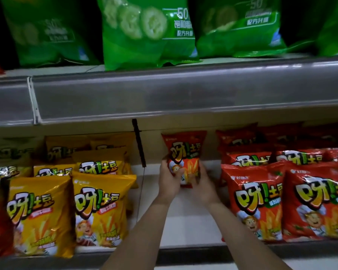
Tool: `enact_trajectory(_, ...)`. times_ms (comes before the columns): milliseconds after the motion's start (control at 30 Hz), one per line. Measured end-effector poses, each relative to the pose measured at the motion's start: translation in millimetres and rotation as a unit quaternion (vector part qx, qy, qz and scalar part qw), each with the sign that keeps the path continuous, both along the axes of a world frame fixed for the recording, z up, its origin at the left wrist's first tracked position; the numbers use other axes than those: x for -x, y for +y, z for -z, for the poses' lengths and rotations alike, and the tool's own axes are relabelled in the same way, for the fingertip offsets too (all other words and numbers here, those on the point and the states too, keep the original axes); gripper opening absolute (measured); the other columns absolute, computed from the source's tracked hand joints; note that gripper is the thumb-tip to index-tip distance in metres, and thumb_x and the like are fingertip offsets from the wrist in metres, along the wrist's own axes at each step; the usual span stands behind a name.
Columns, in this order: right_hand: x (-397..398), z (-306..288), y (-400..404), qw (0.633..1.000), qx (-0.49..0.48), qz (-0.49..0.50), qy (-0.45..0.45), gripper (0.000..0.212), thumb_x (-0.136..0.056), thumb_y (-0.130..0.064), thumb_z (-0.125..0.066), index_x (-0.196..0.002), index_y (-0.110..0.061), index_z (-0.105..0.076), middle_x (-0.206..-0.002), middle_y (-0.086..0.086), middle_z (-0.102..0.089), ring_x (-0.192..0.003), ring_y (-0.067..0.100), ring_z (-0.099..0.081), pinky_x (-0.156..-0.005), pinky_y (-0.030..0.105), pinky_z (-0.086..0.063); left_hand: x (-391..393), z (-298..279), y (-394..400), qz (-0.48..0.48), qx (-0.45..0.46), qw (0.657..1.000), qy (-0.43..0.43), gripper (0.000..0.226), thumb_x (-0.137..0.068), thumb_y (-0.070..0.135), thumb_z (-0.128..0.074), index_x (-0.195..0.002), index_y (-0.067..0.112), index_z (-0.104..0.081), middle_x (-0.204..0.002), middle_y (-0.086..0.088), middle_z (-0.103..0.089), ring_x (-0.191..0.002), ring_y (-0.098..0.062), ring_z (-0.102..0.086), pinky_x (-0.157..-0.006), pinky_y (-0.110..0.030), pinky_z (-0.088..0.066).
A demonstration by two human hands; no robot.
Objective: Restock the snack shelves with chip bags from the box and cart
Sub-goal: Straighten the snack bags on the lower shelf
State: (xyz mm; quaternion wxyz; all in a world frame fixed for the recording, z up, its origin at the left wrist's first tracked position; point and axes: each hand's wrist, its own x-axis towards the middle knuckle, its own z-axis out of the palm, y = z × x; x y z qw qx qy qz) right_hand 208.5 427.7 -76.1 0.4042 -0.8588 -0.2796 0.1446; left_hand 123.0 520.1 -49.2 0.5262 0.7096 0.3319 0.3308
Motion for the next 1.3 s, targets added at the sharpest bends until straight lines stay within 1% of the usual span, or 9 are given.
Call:
enact_trajectory(133, 7.1, -11.4, -3.2, 0.999, 0.014, -0.034, -0.014, 0.065, -0.097, -0.053, -0.04, -0.151, -0.034, -0.01, -0.133, 0.016, -0.055, -0.114, 0.031, -0.059, -0.099, 0.046, -0.047, -2.2, -11.2, 0.3, 0.037, 0.015, 0.999, 0.033, 0.035, -0.09, 0.006, -0.064, -0.119, 0.01, -0.045, -0.113, -0.004, -0.054, -0.107, -0.02, -0.055, -0.087, -0.03, -0.046)
enact_trajectory(367, 14.1, -35.5, -14.3, 0.997, -0.057, 0.028, 0.031, 0.047, -0.101, -0.02, -0.047, -0.147, -0.024, -0.034, -0.146, 0.009, -0.045, -0.134, 0.028, -0.043, -0.112, 0.044, -0.035, 5.9, -7.8, -14.2, 0.063, 0.082, 0.993, 0.055, 0.064, -0.077, 0.016, -0.07, -0.133, 0.028, -0.042, -0.137, -0.011, -0.049, -0.126, -0.025, -0.05, -0.104, -0.045, -0.045)
enact_trajectory(467, 17.7, -39.6, -13.8, 0.998, -0.058, 0.01, 0.004, 0.057, -0.1, -0.023, -0.049, -0.151, -0.023, -0.025, -0.152, 0.011, -0.038, -0.138, 0.031, -0.039, -0.114, 0.047, -0.033, 2.9, -15.9, -23.5, 0.078, 0.079, 0.993, 0.033, 0.052, -0.075, 0.022, -0.071, -0.114, 0.047, -0.046, -0.133, -0.006, -0.054, -0.121, -0.021, -0.055, -0.104, -0.045, -0.046)
enact_trajectory(733, 23.7, -31.5, -29.5, 0.999, -0.026, -0.015, -0.025, 0.078, -0.101, -0.027, -0.047, -0.15, -0.026, 0.013, -0.163, 0.009, 0.004, -0.151, 0.025, -0.003, -0.12, 0.034, -0.005, -3.6, -13.1, -39.3, 0.083, 0.066, 0.994, 0.006, 0.055, -0.086, -0.004, -0.064, -0.116, 0.039, -0.046, -0.129, -0.003, -0.059, -0.121, -0.018, -0.056, -0.103, -0.034, -0.047)
enact_trajectory(900, 39.8, -42.5, -25.3, 0.993, -0.069, 0.074, -0.067, 0.078, -0.088, -0.01, -0.064, -0.152, -0.006, -0.021, -0.153, 0.023, -0.03, -0.141, 0.037, -0.033, -0.115, 0.045, -0.029, 14.8, -40.8, -53.6, -0.028, 0.035, 0.997, 0.065, 0.046, -0.093, 0.008, -0.059, -0.136, 0.012, -0.043, -0.136, -0.008, -0.051, -0.122, -0.022, -0.051, -0.095, -0.021, -0.043)
enact_trajectory(1000, 61.7, -28.6, -18.9, 0.981, -0.109, 0.033, -0.157, 0.059, -0.079, 0.002, -0.069, -0.134, 0.002, -0.048, -0.133, 0.024, -0.052, -0.122, 0.036, -0.05, -0.097, 0.04, -0.046, 74.9, -48.9, -65.1, -0.077, -0.024, 0.997, 0.022, 0.035, -0.09, -0.002, -0.057, -0.113, 0.023, -0.055, -0.12, -0.002, -0.061, -0.108, -0.015, -0.059, -0.088, -0.012, -0.047)
enact_trajectory(1100, 82.3, -40.1, 6.1, 0.991, -0.088, -0.101, -0.023, 0.023, -0.095, -0.008, -0.054, -0.118, -0.005, -0.059, -0.109, 0.009, -0.06, -0.109, 0.032, -0.059, -0.084, 0.026, -0.042, 150.5, -49.6, -58.4, -0.181, -0.12, 0.976, 0.005, 0.035, -0.089, 0.002, -0.06, -0.101, 0.035, -0.054, -0.103, 0.008, -0.064, -0.098, -0.011, -0.061, -0.086, -0.033, -0.053)
enact_trajectory(1200, 94.5, -48.1, 46.5, 0.98, -0.082, -0.154, 0.096, 0.042, -0.088, -0.05, -0.053, -0.11, -0.015, -0.06, -0.099, 0.002, -0.06, -0.101, 0.028, -0.063, -0.089, 0.046, -0.049, 208.8, -45.2, -44.3, -0.277, -0.109, 0.955, -0.001, 0.028, -0.086, 0.028, -0.066, -0.108, 0.027, -0.05, -0.106, 0.005, -0.056, -0.1, -0.016, -0.058, -0.079, -0.033, -0.053)
enact_trajectory(1300, 109.9, -61.4, 81.8, 0.958, -0.121, -0.198, 0.167, 0.043, -0.095, -0.026, -0.061, -0.133, -0.012, -0.046, -0.119, 0.0, -0.054, -0.116, 0.02, -0.056, -0.092, 0.028, -0.047, 236.0, -35.4, -28.5, -0.276, -0.1, 0.953, 0.079, 0.074, -0.069, 0.051, -0.07, -0.127, 0.014, -0.045, -0.118, -0.001, -0.047, -0.113, -0.019, -0.049, -0.092, -0.04, -0.049)
